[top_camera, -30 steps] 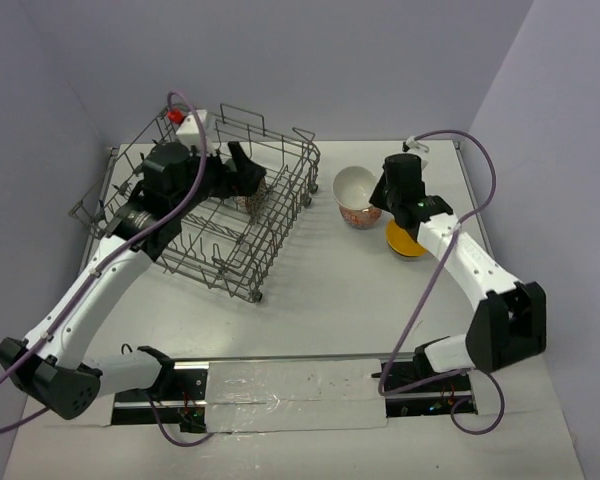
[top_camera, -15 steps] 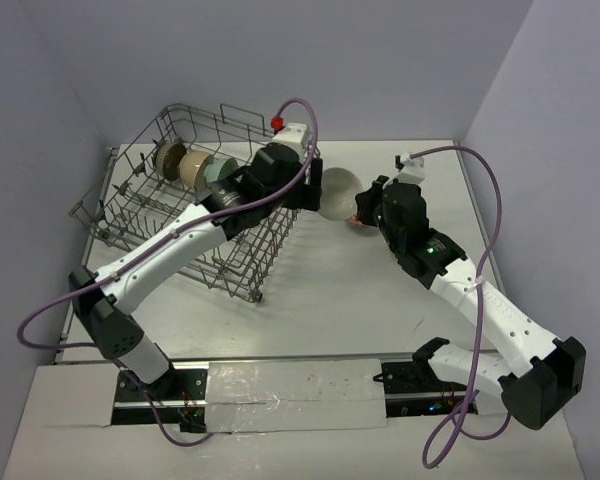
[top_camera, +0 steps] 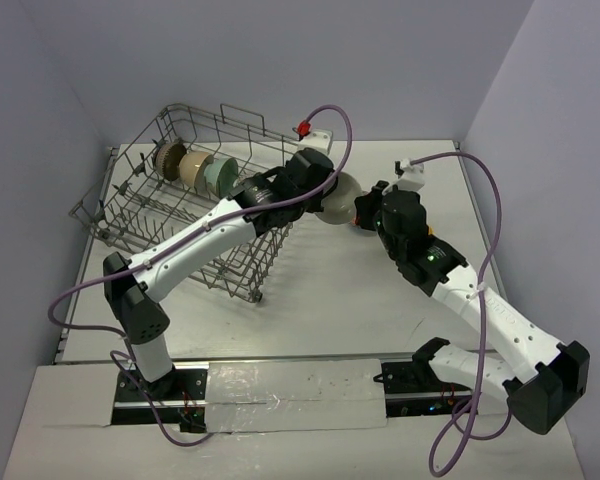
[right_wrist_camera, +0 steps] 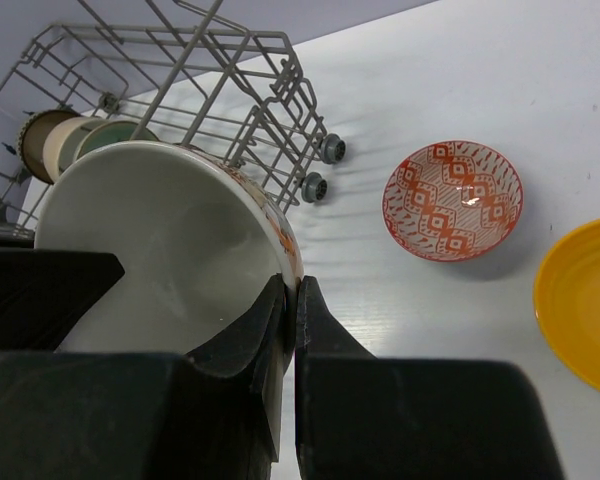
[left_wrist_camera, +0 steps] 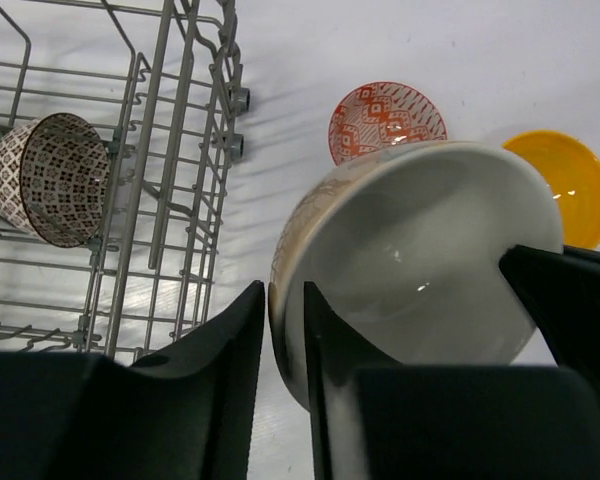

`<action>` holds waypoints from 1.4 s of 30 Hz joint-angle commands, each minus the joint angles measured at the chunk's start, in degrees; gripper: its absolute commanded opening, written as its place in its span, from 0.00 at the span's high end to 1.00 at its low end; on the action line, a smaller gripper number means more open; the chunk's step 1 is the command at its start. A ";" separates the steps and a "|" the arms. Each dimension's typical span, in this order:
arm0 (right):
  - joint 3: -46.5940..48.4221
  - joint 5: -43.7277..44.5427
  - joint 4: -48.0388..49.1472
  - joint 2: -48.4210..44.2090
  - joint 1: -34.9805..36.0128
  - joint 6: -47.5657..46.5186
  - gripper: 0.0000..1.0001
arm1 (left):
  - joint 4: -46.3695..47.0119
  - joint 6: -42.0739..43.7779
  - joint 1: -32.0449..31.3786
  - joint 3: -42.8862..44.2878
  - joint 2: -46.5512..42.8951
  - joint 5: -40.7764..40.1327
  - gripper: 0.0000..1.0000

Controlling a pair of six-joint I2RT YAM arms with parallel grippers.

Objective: Load the bowls into the dish rack

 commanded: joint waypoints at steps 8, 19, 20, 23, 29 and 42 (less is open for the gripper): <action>-0.50 1.45 8.46 -4.18 1.44 0.89 1.00 | 0.87 -0.98 -0.32 3.45 0.11 -5.29 1.00; -3.58 -12.87 11.54 -9.37 1.44 -3.94 0.04 | 19.49 23.69 1.08 -9.36 -15.43 -24.34 1.00; -4.27 -13.75 11.45 -9.81 1.44 -4.03 0.02 | 21.59 27.72 1.78 -13.21 -18.84 -25.94 1.00; -6.03 -16.92 11.45 -11.48 1.35 -4.73 0.00 | 32.22 41.53 7.22 -23.65 -26.57 -28.85 1.00; -8.93 -19.12 12.59 -14.03 1.35 -5.08 0.00 | 42.18 54.64 28.40 -37.57 -35.75 -22.19 1.00; -13.51 -12.53 14.44 -19.13 5.13 -7.72 0.00 | 66.50 75.64 51.70 -45.50 -21.96 -12.24 1.00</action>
